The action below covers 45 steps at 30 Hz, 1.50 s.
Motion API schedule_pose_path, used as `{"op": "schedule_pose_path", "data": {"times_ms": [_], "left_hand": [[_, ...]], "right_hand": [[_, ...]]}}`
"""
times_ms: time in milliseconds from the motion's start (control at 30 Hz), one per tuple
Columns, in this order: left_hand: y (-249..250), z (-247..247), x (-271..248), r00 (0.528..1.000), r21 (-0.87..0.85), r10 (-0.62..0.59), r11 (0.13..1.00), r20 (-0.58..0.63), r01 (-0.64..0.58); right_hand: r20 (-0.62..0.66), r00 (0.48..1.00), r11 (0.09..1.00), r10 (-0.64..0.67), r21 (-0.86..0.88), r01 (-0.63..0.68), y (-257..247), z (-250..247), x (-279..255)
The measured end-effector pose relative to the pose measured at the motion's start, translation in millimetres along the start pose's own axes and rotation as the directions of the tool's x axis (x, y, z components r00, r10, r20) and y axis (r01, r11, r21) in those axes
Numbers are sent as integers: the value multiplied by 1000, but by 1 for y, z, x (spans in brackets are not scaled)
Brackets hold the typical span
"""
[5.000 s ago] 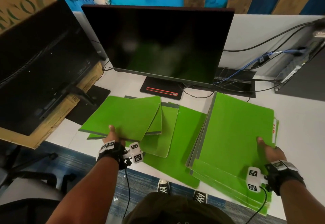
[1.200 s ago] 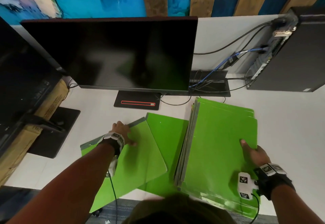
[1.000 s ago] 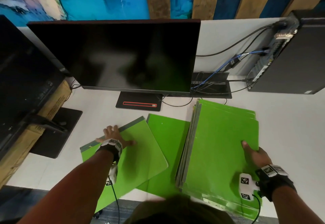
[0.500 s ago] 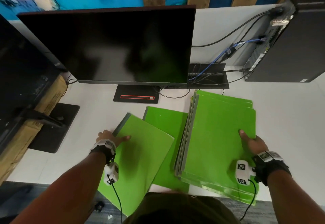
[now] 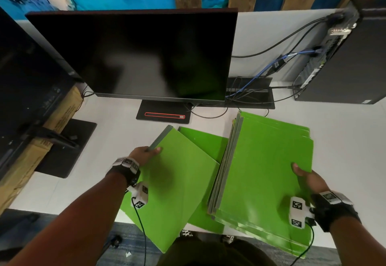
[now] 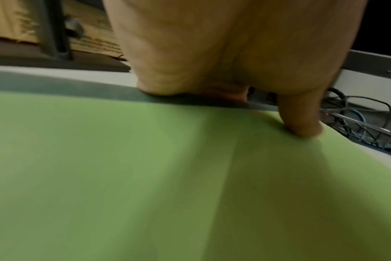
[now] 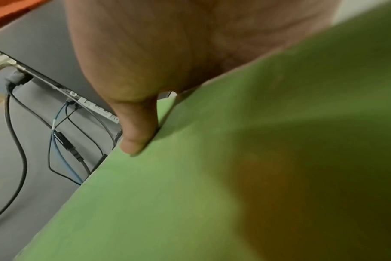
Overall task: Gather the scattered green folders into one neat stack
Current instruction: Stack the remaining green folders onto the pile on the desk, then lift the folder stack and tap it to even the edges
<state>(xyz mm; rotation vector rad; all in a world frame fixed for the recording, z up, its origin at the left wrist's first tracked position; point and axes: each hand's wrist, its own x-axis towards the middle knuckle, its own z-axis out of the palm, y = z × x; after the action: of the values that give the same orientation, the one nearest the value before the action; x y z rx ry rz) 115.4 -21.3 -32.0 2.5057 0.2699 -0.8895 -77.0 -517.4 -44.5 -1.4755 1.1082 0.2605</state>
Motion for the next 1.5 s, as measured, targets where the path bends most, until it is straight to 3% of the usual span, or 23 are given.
{"op": "schedule_pose_path", "data": {"times_ms": [167, 367, 700, 800, 900, 967, 1167, 1333, 1433, 1500], "left_hand": [[25, 7, 12, 988, 33, 48, 998, 146, -53], [19, 6, 20, 963, -36, 3, 999, 269, 7], [4, 6, 12, 974, -147, 29, 989, 223, 4], [15, -15, -4, 991, -252, 45, 968, 128, -12], [25, -50, -37, 999, -529, 40, 848, 14, -26], [31, -76, -60, 993, -608, 98, 785, -66, -118], [74, -119, -119, 912, -539, 297, 737, -283, -408], [137, -108, -130, 819, -554, 425, 603, -386, -574], [180, -78, -118, 808, -618, 434, 524, -399, -586], [202, -40, -107, 819, -642, 451, 520, -354, -564]], "right_hand": [[-28, 999, 982, -34, -189, 28, -5, -2, -1], [-35, 999, 992, -40, -122, 35, -2, -2, 1], [-46, 999, 990, -28, -138, 21, 5, -4, 15], [-58, 998, 989, -24, -145, 15, 6, -2, 16], [-73, 997, 988, -33, -156, 21, 7, -1, 15], [-75, 996, 985, -40, -173, 26, 8, -1, 14], [-66, 997, 986, -35, -164, 24, 7, 0, 10], [-69, 997, 980, -34, -198, 20, 4, 2, 3], [-67, 996, 976, -57, -215, 42, 5, 2, 1], [-51, 996, 972, -70, -226, 57, 6, 2, 0]]}}
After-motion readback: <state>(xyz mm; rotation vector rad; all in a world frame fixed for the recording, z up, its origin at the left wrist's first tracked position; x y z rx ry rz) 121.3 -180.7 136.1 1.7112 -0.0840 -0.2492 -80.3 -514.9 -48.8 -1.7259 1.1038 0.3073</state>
